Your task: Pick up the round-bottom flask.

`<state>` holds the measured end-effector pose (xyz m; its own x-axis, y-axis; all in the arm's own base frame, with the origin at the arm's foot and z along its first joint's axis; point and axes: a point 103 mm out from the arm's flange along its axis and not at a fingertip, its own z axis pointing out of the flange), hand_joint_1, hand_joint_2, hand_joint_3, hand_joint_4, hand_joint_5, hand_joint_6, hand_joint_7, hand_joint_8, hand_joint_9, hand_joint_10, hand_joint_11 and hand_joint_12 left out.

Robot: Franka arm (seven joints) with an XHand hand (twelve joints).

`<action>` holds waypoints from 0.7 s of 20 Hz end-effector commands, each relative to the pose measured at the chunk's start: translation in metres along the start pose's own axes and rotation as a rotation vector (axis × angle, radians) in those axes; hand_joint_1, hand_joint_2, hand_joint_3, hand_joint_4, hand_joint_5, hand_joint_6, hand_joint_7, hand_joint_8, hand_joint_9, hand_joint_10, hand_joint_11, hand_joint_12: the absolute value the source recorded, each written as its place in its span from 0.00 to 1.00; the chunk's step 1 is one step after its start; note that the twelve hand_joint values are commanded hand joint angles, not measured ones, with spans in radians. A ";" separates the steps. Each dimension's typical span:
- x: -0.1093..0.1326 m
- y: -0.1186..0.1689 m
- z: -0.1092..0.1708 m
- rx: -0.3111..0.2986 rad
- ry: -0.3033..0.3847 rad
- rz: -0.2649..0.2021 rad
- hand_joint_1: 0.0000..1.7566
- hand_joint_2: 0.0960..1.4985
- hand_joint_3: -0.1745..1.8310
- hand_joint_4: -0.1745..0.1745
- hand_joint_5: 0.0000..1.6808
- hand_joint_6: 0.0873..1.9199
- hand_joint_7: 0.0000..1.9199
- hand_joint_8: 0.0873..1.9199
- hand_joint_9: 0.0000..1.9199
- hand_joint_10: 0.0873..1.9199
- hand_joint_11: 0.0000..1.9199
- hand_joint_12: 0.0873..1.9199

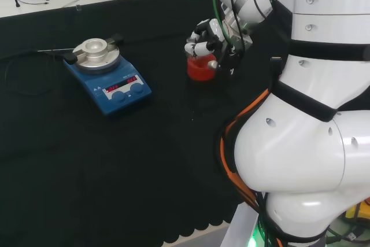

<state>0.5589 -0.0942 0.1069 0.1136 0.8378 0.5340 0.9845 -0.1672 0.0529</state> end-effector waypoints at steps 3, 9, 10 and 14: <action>0.012 -0.016 -0.027 -0.021 0.070 0.013 0.62 0.39 0.53 0.97 0.64 0.56 0.25 0.26 0.35 0.25 0.04 0.72; 0.034 -0.022 -0.047 -0.033 0.090 -0.005 0.62 0.38 0.54 0.95 0.64 0.57 0.25 0.26 0.35 0.25 0.04 0.72; 0.039 -0.023 -0.050 -0.034 0.088 -0.012 0.62 0.38 0.54 0.94 0.64 0.57 0.25 0.26 0.35 0.25 0.04 0.72; 0.056 -0.025 -0.058 -0.038 0.085 -0.038 0.62 0.38 0.54 0.93 0.64 0.57 0.25 0.26 0.35 0.25 0.04 0.72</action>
<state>0.5389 -0.0872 0.1681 0.0857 0.7981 0.5964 0.9792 -0.1778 0.0973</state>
